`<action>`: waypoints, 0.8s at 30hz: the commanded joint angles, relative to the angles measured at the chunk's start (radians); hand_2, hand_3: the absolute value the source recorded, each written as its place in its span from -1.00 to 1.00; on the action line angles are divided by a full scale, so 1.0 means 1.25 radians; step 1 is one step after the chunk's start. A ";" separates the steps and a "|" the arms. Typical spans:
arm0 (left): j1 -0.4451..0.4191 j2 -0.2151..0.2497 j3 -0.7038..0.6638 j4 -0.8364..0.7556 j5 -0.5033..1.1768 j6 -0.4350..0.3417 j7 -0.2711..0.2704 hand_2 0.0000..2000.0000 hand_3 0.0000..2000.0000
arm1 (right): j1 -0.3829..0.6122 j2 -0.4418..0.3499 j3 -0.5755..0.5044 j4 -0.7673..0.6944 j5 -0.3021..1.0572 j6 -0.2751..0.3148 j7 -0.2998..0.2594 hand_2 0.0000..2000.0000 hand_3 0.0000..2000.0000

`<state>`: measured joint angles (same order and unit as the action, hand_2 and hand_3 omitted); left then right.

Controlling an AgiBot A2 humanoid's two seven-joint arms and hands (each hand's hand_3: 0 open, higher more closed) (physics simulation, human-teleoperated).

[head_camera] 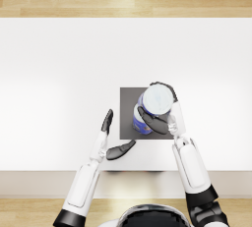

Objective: Pick up the blue can on the left and place it in the middle, then pick up the blue can on the right and place it on top of the can in the middle

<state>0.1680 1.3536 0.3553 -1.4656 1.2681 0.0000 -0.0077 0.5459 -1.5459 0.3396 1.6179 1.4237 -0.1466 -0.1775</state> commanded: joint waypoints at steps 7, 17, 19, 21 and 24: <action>-0.038 -0.008 -0.008 -0.042 0.000 0.000 0.006 -1.00 -1.00 | -0.003 -0.010 0.031 -0.073 0.000 -0.013 -0.020 1.00 0.52; -0.052 0.002 -0.029 -0.073 0.000 0.000 0.006 -1.00 -1.00 | -0.025 -0.013 0.021 -0.146 0.000 -0.093 -0.032 -1.00 -0.79; -0.054 0.004 -0.039 -0.079 0.000 0.000 0.006 -1.00 -1.00 | -0.026 -0.014 0.019 -0.146 0.000 -0.121 -0.035 -1.00 -1.00; -0.056 0.006 -0.043 -0.098 0.000 0.000 0.006 -1.00 -1.00 | -0.025 -0.018 0.015 -0.143 0.000 -0.132 -0.037 -1.00 -1.00; -0.057 0.011 -0.044 -0.133 0.000 0.000 0.006 -1.00 -1.00 | -0.007 0.021 0.061 -0.128 0.000 -0.142 -0.041 -1.00 -1.00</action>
<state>0.0899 1.3652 0.3059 -1.5953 1.2682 0.0000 0.0000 0.5047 -1.5525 0.3788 1.4438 1.4235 -0.3283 -0.2282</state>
